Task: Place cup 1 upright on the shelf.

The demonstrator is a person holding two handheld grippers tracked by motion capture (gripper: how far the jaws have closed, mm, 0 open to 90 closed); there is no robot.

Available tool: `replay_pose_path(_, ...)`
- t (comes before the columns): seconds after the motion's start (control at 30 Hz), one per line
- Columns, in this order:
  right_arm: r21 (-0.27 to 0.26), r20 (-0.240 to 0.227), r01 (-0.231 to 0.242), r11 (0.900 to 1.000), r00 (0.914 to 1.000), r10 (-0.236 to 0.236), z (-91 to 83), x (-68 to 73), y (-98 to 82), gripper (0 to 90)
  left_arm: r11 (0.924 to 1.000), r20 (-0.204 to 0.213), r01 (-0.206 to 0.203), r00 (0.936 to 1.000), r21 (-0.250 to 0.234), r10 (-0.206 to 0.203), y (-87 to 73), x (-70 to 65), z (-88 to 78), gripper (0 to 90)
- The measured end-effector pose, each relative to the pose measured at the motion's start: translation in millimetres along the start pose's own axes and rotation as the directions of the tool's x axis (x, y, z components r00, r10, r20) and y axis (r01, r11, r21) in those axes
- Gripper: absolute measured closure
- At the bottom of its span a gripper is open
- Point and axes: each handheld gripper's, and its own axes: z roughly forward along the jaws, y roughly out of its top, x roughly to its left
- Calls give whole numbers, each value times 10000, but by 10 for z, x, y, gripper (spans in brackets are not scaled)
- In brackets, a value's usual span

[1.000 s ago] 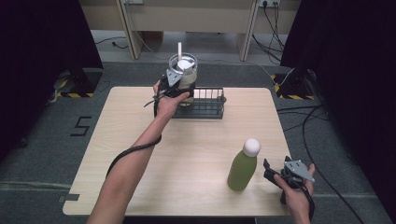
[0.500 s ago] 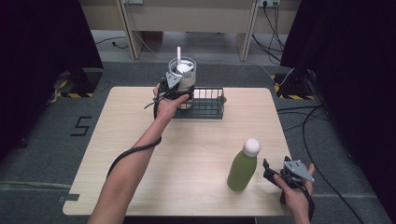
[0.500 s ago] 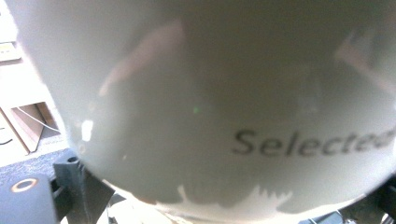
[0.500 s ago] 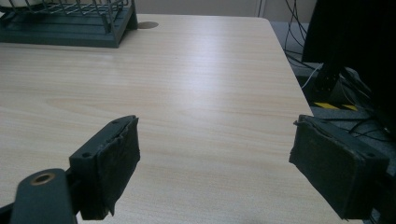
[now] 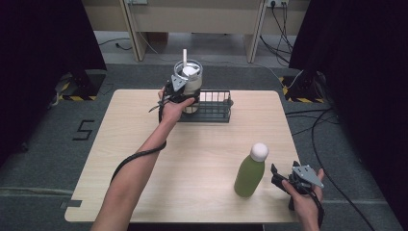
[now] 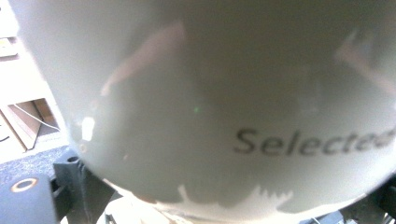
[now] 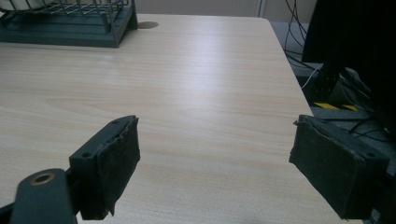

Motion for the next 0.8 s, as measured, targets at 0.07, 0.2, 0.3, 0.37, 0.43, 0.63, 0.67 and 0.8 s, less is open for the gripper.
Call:
replay_pose_path(0.07, -15, 4, 14, 10000, 10000, -14, -2, -1, 1, 153, 10000, 83, 5, 10000, -24, -5, -4, 14, 8, 91)
replay_pose_path(0.2, -1, 13, 23, 10000, 10000, -23, -4, -2, -1, 153, 9998, 45, 178, 9998, -24, -178, -14, 30, 17, 91)
replay_pose_path(0.3, 2, 19, -15, 10000, 10000, 15, -10, 2, -1, 151, 9997, 34, 247, 9997, -31, -247, -21, 41, 32, 91)
replay_pose_path(0.37, -16, 32, 17, 10000, 10000, -17, -11, -4, 3, 150, 9999, 65, 170, 9998, 0, -170, -21, 46, 42, 90)
replay_pose_path(0.43, -15, 43, 23, 10000, 10000, -23, -13, -5, 3, 150, 9999, 90, 123, 9999, 34, -123, -16, 46, 45, 90)
replay_pose_path(0.63, -19, 16, 88, 10000, 10000, -88, -15, -1, 7, 148, 9999, 89, 110, 9999, 76, -111, -13, 49, 43, 87)
replay_pose_path(0.67, -25, 17, 96, 10000, 10000, -96, -16, 0, 8, 149, 9999, 63, 80, 9999, 89, -80, -11, 47, 39, 81)
replay_pose_path(0.8, -53, 34, 97, 9999, 9999, -97, -20, 6, 12, 147, 10000, -29, 67, 10000, 30, -67, 15, 41, 13, 29)
